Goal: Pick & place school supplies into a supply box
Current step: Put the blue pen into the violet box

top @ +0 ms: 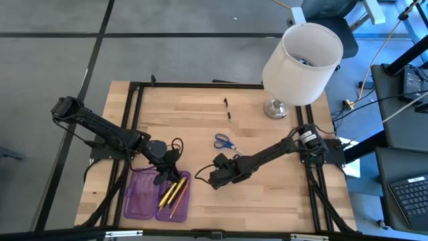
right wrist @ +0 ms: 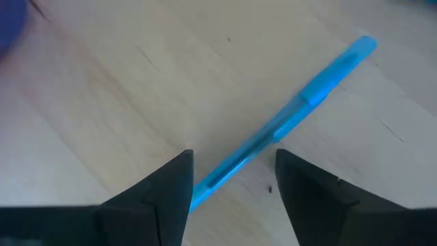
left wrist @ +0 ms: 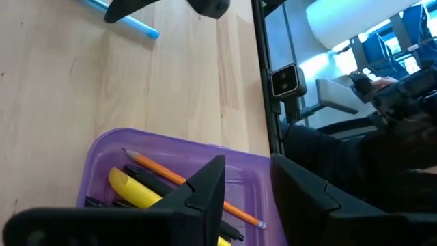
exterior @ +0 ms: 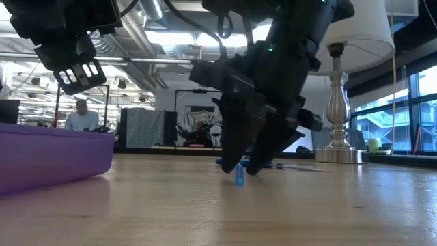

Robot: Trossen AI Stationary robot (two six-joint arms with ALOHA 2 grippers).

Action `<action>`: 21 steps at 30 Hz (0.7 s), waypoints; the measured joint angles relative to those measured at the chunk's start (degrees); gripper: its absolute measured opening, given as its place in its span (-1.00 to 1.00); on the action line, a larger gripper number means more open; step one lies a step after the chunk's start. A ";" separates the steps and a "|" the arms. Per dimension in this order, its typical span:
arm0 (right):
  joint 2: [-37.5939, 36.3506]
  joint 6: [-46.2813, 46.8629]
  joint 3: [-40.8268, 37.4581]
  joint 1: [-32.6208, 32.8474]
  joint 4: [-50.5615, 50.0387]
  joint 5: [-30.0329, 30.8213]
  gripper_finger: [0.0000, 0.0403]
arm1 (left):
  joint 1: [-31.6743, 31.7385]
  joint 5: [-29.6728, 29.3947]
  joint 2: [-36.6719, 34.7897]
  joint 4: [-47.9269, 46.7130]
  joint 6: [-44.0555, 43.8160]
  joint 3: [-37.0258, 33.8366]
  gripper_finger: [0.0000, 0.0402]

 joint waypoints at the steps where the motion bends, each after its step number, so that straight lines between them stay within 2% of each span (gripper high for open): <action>1: 0.42 0.00 0.17 0.00 -0.11 -0.02 0.04 | 0.00 0.00 0.00 0.02 0.00 0.00 -0.46; 5: 1.55 0.21 0.33 -0.04 -2.42 -1.03 0.02 | 0.00 0.00 0.00 0.02 0.00 0.00 -0.47; 8: 1.59 1.30 0.38 -0.09 -4.63 -1.47 -0.07 | 0.00 0.01 0.00 0.03 0.00 0.00 -0.46; 21: 1.62 -3.52 0.27 -0.15 -8.04 -3.14 -0.78 | 0.00 -0.64 0.00 0.02 0.00 0.00 -0.47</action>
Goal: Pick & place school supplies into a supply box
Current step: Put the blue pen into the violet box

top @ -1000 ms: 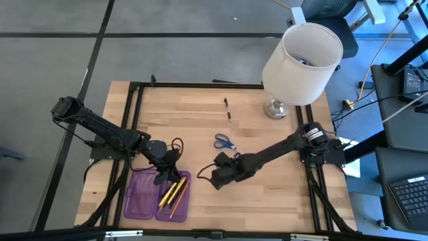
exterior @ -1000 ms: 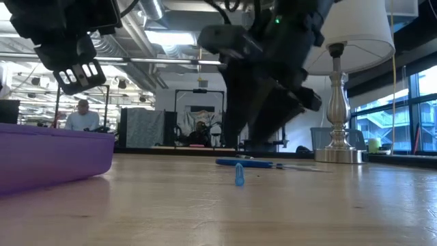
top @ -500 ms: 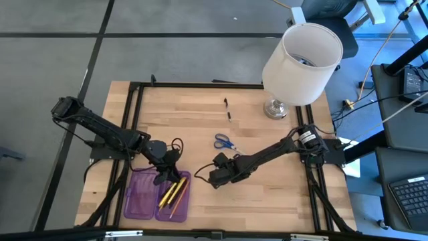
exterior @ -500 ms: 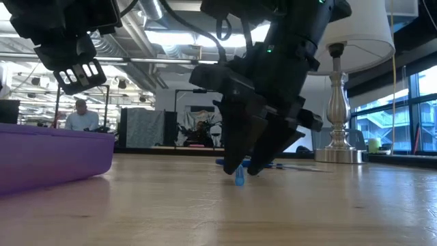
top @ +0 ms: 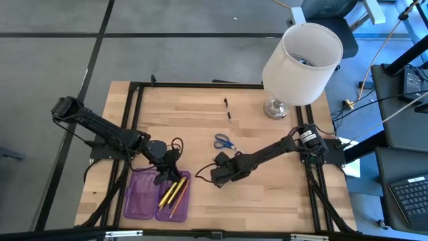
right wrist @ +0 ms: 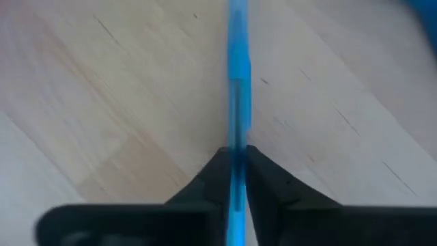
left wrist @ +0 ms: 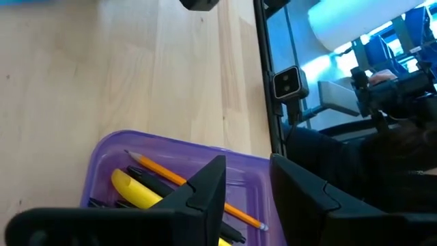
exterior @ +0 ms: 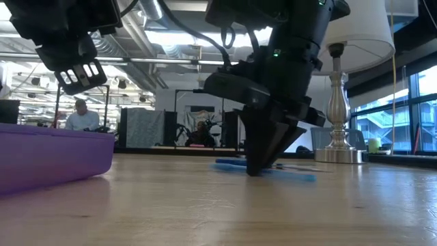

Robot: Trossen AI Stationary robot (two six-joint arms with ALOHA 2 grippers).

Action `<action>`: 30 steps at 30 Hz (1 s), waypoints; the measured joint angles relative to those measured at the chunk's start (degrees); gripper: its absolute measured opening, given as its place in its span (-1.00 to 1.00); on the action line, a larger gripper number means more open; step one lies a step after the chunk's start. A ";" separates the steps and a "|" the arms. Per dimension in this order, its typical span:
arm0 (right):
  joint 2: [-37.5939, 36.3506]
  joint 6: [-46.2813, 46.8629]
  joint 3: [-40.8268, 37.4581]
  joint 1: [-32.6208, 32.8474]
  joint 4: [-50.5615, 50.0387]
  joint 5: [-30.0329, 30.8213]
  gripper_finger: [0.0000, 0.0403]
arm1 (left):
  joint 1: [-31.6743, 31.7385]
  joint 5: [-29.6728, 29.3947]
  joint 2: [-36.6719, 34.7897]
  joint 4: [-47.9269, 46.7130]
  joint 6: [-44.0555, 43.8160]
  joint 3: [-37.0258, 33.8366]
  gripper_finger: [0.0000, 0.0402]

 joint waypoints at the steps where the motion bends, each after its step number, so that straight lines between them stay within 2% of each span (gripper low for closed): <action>1: 0.00 -0.83 0.00 0.02 0.00 0.25 -0.83 | 0.00 -0.43 0.00 0.00 0.00 0.00 -0.47; 3: 0.00 -1.42 0.01 0.09 -0.03 1.24 -0.91 | 0.00 -0.85 0.02 0.00 0.00 0.00 -0.47; 9: 0.28 -2.51 1.34 0.28 -1.43 3.03 -0.90 | 0.00 -0.87 0.02 0.02 0.30 0.00 -0.47; 13: 0.68 -3.43 4.64 1.19 -6.53 5.61 -0.89 | 0.00 -1.94 0.02 0.02 2.03 0.00 -0.47; 15: 1.04 -4.13 6.72 1.88 -11.09 6.97 -0.91 | 0.00 -4.69 0.02 0.01 2.08 0.00 -0.48; 18: 0.81 -4.13 10.93 3.22 -15.78 11.43 -0.91 | 0.09 -8.94 0.02 0.03 3.40 0.00 -0.48; 23: 0.90 -2.79 16.83 5.30 -23.73 19.17 -0.91 | 0.17 -11.71 0.04 0.99 11.57 0.00 -0.47; 27: 0.68 -3.62 21.50 6.60 -26.84 24.93 -0.91 | 0.17 -15.20 0.04 5.90 16.24 0.00 -0.49; 30: 0.64 -7.28 24.35 7.15 -27.73 28.25 -0.91 | 0.17 -15.60 0.04 10.72 19.18 0.00 -0.49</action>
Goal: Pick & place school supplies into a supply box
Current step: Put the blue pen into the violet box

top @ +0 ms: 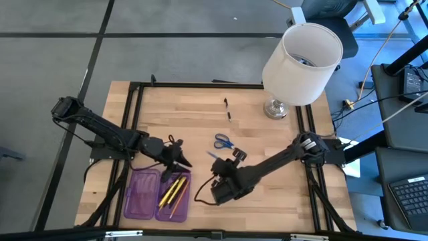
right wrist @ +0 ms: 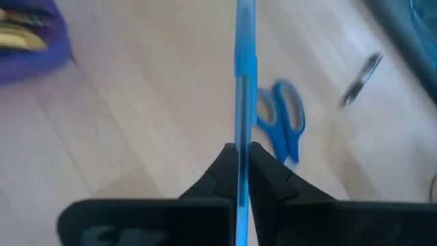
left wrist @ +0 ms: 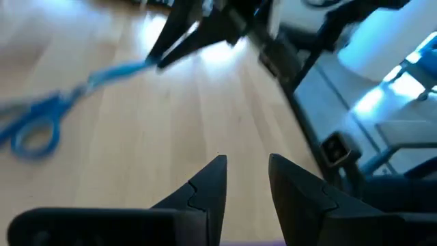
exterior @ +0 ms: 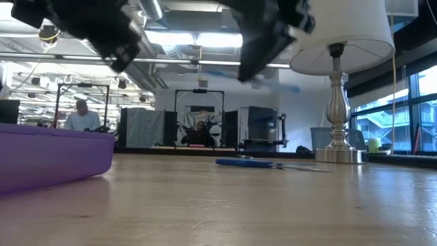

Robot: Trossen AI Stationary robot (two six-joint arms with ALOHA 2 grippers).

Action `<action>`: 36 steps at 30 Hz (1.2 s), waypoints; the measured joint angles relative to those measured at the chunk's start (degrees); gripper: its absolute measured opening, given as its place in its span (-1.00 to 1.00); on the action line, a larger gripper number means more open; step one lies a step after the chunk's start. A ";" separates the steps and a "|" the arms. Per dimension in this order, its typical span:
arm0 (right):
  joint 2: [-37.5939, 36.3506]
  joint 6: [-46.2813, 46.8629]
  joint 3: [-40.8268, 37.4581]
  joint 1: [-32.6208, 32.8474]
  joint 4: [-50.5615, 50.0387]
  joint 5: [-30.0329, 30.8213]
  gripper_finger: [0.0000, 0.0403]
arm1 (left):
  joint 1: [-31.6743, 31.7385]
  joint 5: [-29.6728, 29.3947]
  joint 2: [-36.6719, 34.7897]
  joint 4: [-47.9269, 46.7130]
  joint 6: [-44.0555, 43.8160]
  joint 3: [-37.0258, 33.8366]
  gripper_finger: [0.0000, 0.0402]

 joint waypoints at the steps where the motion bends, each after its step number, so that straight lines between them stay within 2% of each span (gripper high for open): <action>1: -0.26 -1.01 0.71 0.08 -0.08 0.68 -0.91 | 0.00 0.00 0.00 1.46 1.44 0.00 -0.49; 6: -3.42 -4.33 0.67 0.02 -0.25 2.75 -0.91 | 0.00 0.02 0.00 4.77 6.67 0.00 -0.49; 13: -7.03 -9.97 0.61 0.44 1.81 2.91 -0.91 | 0.00 0.01 0.00 4.71 7.36 0.00 -0.51; 18: -7.88 -14.56 0.61 0.63 1.86 2.51 -0.91 | 0.00 -2.47 0.00 4.64 7.83 0.00 -0.50; 28: -14.02 -11.50 0.61 0.95 -7.55 3.76 -0.91 | -1.81 -2.31 0.00 4.29 9.05 0.00 -0.49; 32: -16.31 -12.61 -1.17 1.36 -2.62 5.06 -0.91 | -3.40 -2.29 0.00 4.43 9.47 0.00 -0.46; 36: -18.05 -19.10 -9.78 1.31 12.67 2.97 -0.91 | -4.87 -2.29 0.00 4.77 10.62 0.00 -0.45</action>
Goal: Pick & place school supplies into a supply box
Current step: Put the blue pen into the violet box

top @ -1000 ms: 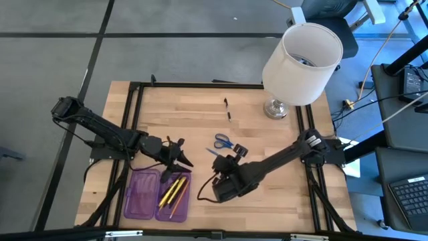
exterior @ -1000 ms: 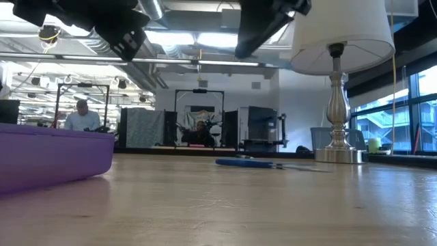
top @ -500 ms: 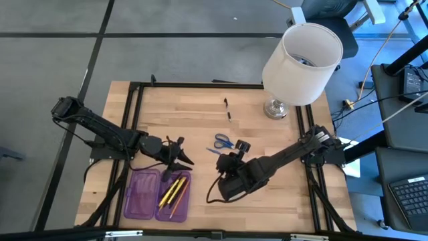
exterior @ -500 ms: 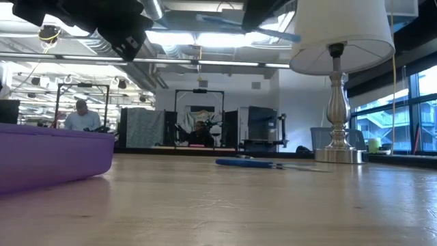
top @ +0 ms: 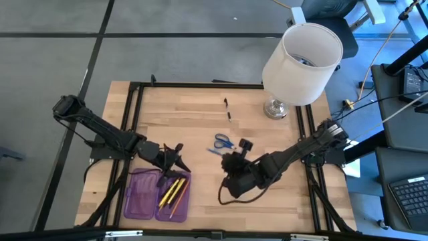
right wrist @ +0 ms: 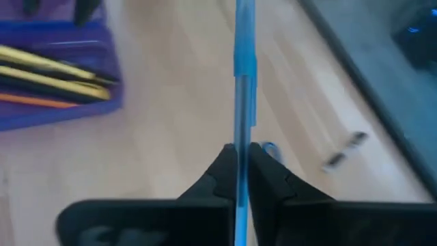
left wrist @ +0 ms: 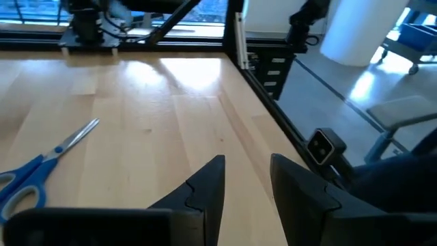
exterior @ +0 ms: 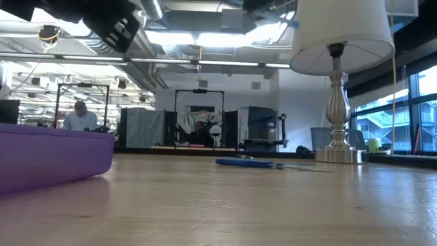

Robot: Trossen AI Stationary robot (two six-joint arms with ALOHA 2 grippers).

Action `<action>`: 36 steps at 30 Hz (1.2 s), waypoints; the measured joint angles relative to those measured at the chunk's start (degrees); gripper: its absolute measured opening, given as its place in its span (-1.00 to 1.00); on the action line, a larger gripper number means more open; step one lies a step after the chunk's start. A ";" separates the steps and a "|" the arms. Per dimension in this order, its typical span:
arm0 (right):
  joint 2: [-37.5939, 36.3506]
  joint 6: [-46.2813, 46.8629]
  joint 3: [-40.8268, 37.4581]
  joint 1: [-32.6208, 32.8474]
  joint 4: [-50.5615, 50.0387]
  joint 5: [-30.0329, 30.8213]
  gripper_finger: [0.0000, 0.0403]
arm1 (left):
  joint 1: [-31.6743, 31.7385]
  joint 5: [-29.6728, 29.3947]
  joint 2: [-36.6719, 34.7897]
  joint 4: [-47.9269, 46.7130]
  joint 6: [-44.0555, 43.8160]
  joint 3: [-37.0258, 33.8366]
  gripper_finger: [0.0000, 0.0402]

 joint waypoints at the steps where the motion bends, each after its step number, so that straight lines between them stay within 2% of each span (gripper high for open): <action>1: -0.87 -1.52 -2.30 -0.17 3.40 -1.06 -0.91 | -0.25 0.00 0.00 -0.02 0.18 0.00 -0.45; 5: -6.72 -6.35 -11.98 -1.07 17.43 -1.82 -0.91 | -1.26 -0.03 0.00 -0.02 0.17 0.00 -0.44; 8: -10.90 -10.72 -20.85 -2.05 36.34 -5.46 -0.91 | -1.28 0.13 0.00 -0.04 0.91 0.00 -0.44; 11: -11.87 -22.17 -28.52 -1.96 57.94 -10.30 -0.91 | -1.27 0.09 0.00 -0.12 1.65 0.00 -0.44; 13: -11.70 -26.62 -32.28 -1.83 66.59 -13.64 -0.91 | -1.27 -0.16 0.00 0.34 1.65 0.00 -0.44; 15: -11.03 -27.61 -35.13 -1.88 72.38 -14.33 -0.91 | -1.27 -0.84 0.00 1.14 1.62 0.00 -0.44; 19: -9.09 -28.97 -39.10 -1.87 82.37 -14.12 -0.91 | -1.25 -3.64 0.00 4.36 1.46 0.00 -0.44; 24: -5.30 -33.19 -40.23 -1.78 92.10 -16.51 -0.87 | -0.87 -7.07 0.00 10.34 6.01 0.00 -0.44; 29: -2.91 -37.69 -39.00 -2.24 95.49 -17.28 -0.85 | 0.27 -5.68 0.00 13.10 6.87 -0.04 -0.37; 36: -2.50 -37.79 -38.68 -3.28 95.37 -20.78 -0.84 | 0.89 -5.92 0.00 13.22 7.22 -0.04 -0.19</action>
